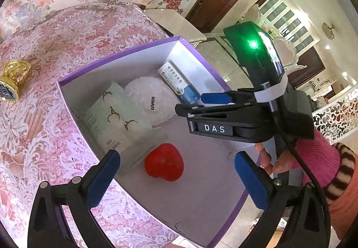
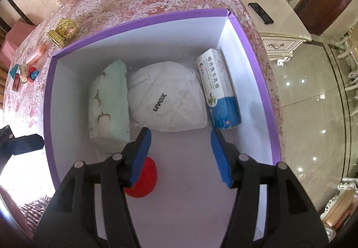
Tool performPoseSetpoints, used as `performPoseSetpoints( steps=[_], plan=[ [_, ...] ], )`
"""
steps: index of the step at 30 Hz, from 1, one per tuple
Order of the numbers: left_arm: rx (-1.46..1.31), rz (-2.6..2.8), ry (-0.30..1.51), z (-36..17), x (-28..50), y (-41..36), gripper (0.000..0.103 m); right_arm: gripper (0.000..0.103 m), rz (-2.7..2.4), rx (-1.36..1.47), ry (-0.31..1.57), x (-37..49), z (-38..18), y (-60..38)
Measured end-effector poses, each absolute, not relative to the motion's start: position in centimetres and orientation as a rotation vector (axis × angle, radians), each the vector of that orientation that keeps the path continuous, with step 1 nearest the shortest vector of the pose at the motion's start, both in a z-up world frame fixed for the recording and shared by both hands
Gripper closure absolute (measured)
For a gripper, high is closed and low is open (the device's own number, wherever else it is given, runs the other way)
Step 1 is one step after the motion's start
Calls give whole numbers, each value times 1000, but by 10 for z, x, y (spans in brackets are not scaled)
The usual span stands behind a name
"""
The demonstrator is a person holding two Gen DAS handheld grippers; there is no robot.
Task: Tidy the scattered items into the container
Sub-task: 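Withdraw both grippers from the box toward the remaining items on the table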
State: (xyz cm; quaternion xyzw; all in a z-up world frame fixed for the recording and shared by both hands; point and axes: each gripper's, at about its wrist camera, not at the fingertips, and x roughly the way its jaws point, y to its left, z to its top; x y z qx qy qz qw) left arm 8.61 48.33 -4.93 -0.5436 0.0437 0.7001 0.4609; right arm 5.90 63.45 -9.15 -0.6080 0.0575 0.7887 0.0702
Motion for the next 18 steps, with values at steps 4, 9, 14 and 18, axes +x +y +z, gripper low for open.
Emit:
performPoseSetpoints(
  steps=[4,9,14,18],
  plan=[
    [-1321,1722,104,-45,85,477,0,42,2373,-1804,187,64,-82,629],
    [-1287,1718,102,-37,76,462,0,41,2401,-1712,204,70,-55,618],
    [-1260,1762,84,-23,53,422,0,39,2474,-1597,225,69,-19,590],
    [-1294,1802,10,-21,24,370,0,38,2551,-1566,221,57,1,548]
  ],
)
